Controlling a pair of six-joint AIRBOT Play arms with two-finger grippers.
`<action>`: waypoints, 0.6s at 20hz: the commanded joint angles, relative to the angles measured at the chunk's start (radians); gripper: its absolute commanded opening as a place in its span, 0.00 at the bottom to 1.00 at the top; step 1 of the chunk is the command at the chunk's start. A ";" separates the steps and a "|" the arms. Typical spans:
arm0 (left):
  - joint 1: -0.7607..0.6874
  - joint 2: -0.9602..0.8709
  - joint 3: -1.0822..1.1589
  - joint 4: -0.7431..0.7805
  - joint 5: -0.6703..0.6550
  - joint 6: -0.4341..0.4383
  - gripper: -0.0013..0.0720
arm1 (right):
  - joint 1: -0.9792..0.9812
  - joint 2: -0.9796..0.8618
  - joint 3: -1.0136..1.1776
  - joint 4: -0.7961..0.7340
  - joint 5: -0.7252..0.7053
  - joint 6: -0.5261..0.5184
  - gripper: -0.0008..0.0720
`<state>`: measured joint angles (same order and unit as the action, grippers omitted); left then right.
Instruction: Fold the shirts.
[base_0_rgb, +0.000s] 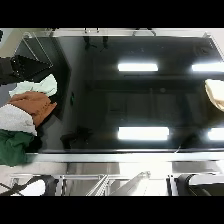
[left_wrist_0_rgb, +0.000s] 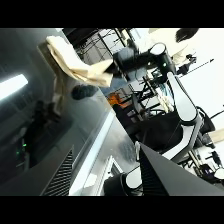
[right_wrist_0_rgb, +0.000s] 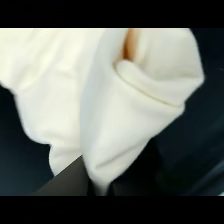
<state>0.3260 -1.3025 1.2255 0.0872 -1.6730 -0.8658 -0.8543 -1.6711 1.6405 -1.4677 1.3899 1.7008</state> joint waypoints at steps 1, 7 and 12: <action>0.001 0.001 0.000 0.000 0.000 -0.018 0.60 | -0.119 0.019 -0.159 -0.084 -0.023 -0.026 0.04; 0.001 0.001 0.000 0.000 0.000 -0.018 0.60 | -0.214 0.044 -0.176 -0.085 0.035 -0.055 0.04; 0.001 0.001 0.000 0.000 -0.002 -0.018 0.60 | -0.227 0.045 -0.173 -0.182 0.184 -0.039 0.97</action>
<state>0.3260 -1.3025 1.2255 0.0872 -1.6756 -0.8818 -1.0698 -1.6279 1.4685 -1.5875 1.4826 1.6489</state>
